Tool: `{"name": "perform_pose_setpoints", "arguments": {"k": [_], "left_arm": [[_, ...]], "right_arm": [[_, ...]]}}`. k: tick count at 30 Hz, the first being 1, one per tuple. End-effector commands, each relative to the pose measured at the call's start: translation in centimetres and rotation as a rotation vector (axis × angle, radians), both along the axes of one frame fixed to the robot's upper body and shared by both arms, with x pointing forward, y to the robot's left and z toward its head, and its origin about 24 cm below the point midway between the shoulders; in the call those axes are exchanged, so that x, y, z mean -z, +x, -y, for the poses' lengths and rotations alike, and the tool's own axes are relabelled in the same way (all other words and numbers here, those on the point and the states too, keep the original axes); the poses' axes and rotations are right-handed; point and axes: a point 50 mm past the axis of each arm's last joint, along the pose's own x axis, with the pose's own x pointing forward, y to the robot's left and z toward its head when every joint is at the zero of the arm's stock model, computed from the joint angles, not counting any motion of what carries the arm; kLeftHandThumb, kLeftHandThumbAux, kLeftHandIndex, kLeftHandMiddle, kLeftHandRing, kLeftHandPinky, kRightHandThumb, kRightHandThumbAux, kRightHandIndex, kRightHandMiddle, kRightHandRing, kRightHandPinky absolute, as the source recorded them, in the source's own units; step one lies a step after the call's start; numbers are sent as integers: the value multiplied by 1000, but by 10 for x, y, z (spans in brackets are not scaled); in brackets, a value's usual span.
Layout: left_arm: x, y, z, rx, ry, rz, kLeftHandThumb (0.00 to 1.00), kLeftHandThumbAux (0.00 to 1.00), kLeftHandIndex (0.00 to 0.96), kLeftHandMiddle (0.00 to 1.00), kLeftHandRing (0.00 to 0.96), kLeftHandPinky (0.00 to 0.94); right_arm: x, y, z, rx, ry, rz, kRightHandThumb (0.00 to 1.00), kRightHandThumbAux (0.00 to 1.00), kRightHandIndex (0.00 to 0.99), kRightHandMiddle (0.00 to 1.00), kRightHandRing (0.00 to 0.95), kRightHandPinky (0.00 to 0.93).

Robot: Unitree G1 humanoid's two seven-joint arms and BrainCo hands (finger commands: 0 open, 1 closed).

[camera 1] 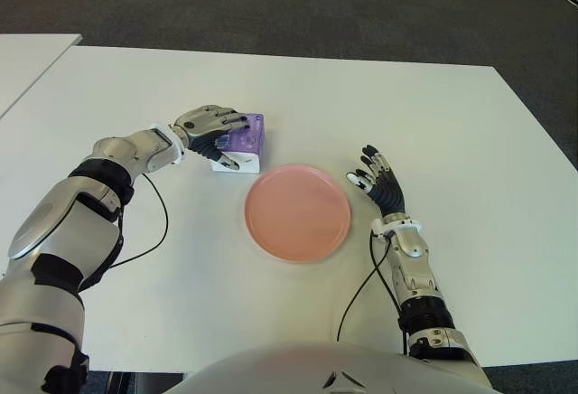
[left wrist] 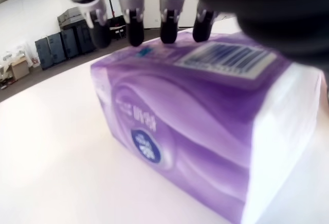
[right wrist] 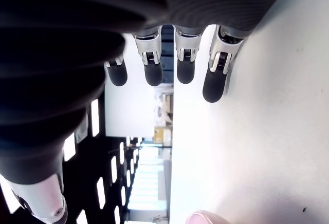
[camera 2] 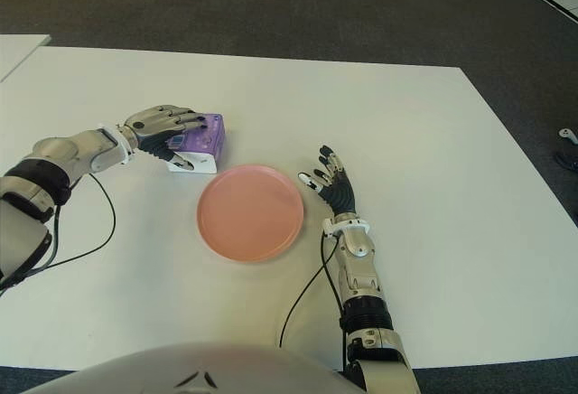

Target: Put the tissue paper into the plate.

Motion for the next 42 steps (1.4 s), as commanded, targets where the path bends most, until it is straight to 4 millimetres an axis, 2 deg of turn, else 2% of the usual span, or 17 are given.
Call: {"name": "perform_pose_setpoints", "arguments": {"k": [1, 16, 26, 42], "left_arm": [[11, -3, 3, 13, 44, -45, 97, 271, 0, 0, 0, 0], [18, -5, 5, 48, 97, 45, 86, 235, 0, 0, 0, 0], [23, -6, 5, 76, 121, 126, 78, 246, 0, 0, 0, 0], [55, -19, 2, 36, 168, 97, 56, 272, 0, 0, 0, 0]], "right_arm": [[34, -21, 0, 10, 27, -181, 0, 707, 0, 0, 0, 0], [36, -21, 1, 16, 36, -185, 0, 738, 0, 0, 0, 0], [37, -22, 0, 19, 30, -189, 0, 731, 0, 0, 0, 0], [37, -23, -1, 16, 36, -183, 0, 737, 0, 0, 0, 0]]}}
